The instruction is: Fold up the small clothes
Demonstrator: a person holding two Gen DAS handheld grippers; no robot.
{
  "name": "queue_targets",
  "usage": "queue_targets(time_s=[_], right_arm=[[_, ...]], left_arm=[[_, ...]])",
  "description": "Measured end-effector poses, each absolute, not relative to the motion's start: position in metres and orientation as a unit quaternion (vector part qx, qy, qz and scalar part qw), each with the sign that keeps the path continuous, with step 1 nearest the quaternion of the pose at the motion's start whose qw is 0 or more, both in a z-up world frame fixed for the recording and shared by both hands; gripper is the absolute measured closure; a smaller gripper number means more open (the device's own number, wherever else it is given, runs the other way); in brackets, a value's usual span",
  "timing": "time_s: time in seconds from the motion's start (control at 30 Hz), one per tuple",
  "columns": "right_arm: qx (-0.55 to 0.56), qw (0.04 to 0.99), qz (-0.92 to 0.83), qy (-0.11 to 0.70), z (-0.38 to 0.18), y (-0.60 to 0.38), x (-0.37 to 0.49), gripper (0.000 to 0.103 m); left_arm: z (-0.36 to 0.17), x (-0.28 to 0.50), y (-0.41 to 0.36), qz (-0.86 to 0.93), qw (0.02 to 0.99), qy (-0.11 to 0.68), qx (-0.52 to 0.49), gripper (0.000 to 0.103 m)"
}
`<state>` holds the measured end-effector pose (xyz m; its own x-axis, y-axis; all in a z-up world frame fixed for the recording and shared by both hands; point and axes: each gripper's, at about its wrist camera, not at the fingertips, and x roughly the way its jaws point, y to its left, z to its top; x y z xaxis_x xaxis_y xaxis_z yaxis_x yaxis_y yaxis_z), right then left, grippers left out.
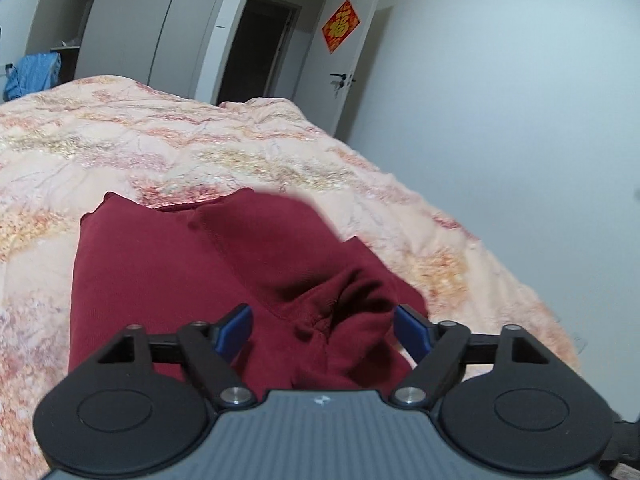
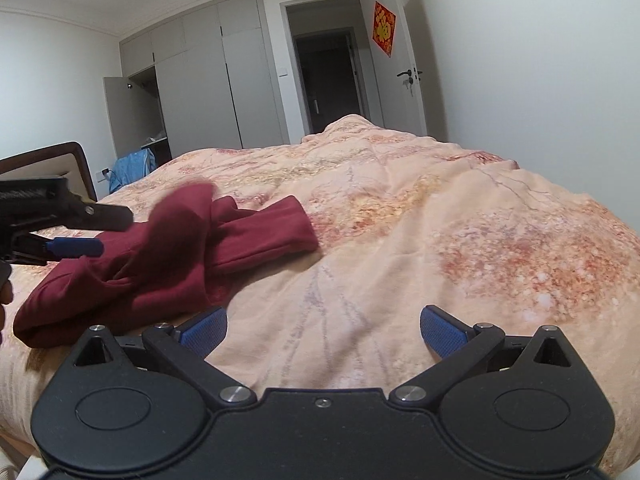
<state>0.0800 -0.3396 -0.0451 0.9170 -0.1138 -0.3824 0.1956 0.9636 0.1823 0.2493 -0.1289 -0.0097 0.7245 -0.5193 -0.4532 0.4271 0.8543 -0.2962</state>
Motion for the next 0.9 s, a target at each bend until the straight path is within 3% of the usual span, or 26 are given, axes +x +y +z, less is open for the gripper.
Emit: queue_targets(time_s=[0.2,0.7,0.77,0.83,0.9], right_arm=[[0.127,0.973,-0.068,0.182,-0.039,-0.338,0.086,0.000],[0.267,0.939,0.120,0.181,-0.008,-0.292,0.163,0.001],[0.291,0.928,0.116,0.201,-0.011,-0.289,0.175,0.004],[0.309,0.921,0.106,0.213,-0.015,-0.288,0.183,0.017],[0.320,0.918,0.097,0.211,-0.018,-0.286,0.186,0.021]], left_arm=[[0.002,0.233,-0.090,-0.199,0.936,0.259,-0.130,0.000],[-0.033,0.238,-0.007,-0.024,0.929,0.324,-0.176,0.000],[-0.041,0.241,-0.008,-0.029,0.925,0.330,-0.185,0.000],[-0.046,0.237,-0.009,-0.032,0.926,0.326,-0.185,0.000],[-0.049,0.236,-0.011,-0.033,0.928,0.325,-0.179,0.000]])
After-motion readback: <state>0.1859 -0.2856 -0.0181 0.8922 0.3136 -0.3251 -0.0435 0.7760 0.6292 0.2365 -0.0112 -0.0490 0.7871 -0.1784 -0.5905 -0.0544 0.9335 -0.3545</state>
